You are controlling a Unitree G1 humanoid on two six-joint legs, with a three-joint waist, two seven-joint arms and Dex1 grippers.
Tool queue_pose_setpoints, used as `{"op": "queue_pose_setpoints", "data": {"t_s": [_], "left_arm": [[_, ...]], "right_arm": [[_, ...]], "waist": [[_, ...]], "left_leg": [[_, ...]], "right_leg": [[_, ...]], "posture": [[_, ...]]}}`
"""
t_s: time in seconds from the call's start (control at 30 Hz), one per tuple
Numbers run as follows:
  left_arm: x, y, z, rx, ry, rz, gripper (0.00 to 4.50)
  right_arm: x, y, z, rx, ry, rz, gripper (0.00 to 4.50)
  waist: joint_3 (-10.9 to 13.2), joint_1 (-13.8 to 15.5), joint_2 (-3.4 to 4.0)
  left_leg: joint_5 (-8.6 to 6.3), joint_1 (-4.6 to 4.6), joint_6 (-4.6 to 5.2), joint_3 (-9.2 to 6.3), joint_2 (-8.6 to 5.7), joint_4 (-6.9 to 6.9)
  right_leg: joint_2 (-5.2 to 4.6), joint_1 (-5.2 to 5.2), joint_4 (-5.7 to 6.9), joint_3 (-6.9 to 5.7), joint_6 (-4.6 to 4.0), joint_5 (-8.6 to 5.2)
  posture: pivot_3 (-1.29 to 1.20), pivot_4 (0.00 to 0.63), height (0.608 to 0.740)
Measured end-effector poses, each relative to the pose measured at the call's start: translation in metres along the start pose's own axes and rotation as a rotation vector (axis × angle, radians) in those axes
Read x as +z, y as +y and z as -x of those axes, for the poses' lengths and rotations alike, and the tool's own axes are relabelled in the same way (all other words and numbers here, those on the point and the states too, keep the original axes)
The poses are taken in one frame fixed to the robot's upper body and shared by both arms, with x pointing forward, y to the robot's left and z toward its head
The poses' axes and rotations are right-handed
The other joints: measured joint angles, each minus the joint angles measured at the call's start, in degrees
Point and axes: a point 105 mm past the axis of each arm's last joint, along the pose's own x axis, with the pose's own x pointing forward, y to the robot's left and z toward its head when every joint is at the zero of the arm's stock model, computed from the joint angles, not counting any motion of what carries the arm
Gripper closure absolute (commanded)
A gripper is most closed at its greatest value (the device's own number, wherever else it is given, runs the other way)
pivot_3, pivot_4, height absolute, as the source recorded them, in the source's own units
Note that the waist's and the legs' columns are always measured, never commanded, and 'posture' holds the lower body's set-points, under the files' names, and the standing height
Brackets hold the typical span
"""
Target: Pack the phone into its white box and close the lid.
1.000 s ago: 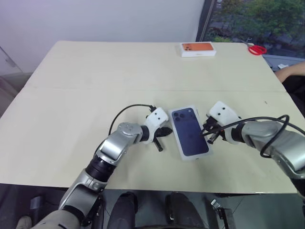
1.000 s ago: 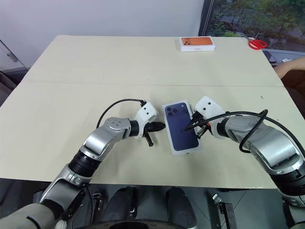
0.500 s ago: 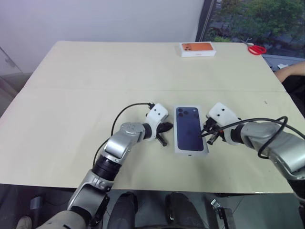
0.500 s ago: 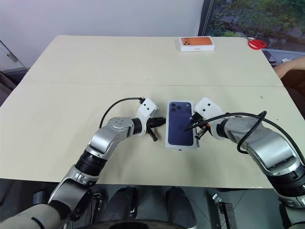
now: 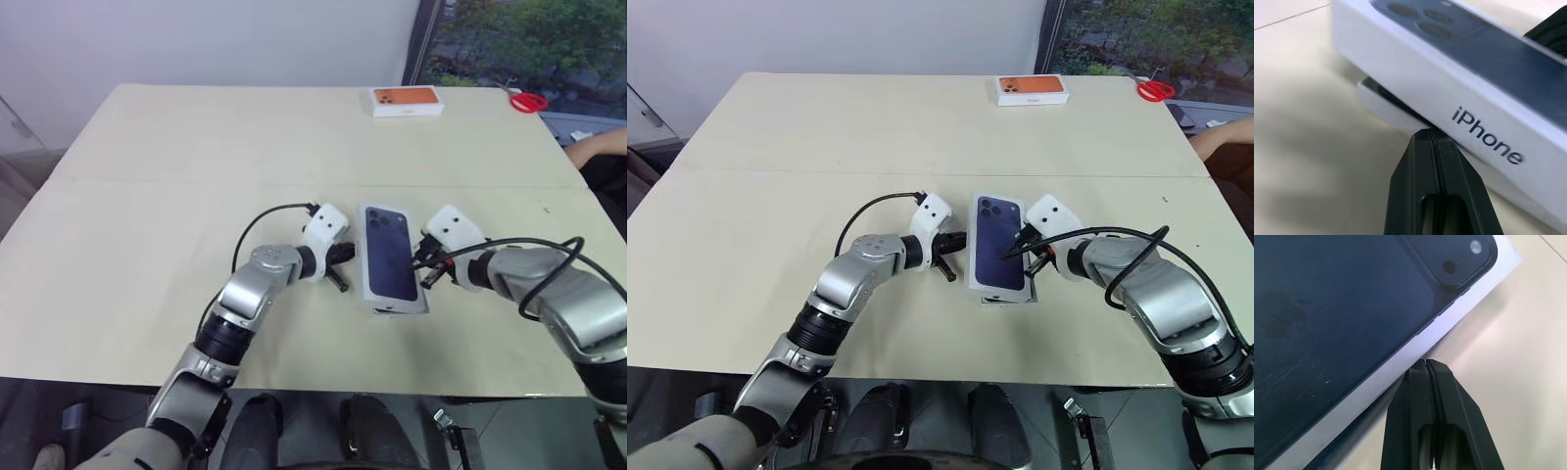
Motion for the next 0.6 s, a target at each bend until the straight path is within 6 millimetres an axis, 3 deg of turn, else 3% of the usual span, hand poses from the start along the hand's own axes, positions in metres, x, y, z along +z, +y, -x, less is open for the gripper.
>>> {"op": "queue_pose_setpoints", "data": {"t_s": [0.33, 0.6], "left_arm": [[-0.002, -0.001, 0.002, -0.018, 0.014, -0.007, 4.5], [-0.01, 0.008, 0.018, -0.011, 0.093, -0.023, 4.5]], "right_arm": [[0.0, -0.004, -0.001, -0.013, 0.006, 0.002, 4.46], [-0.002, -0.004, 0.001, -0.01, 0.015, -0.005, 4.46]], "waist": [[0.0, 0.0, 0.0], [0.0, -0.1, 0.0]], "left_leg": [[0.0, 0.0, 0.0, 0.0, 0.0, 0.01], [0.0, 0.0, 0.0, -0.02, 0.0, 0.0]], "right_leg": [[0.0, 0.0, 0.0, 0.0, 0.0, 0.0], [0.01, 0.0, 0.02, 0.0, 0.0, 0.0]], "posture": [[0.0, 0.15, 0.74], [0.0, 0.15, 0.74]]}}
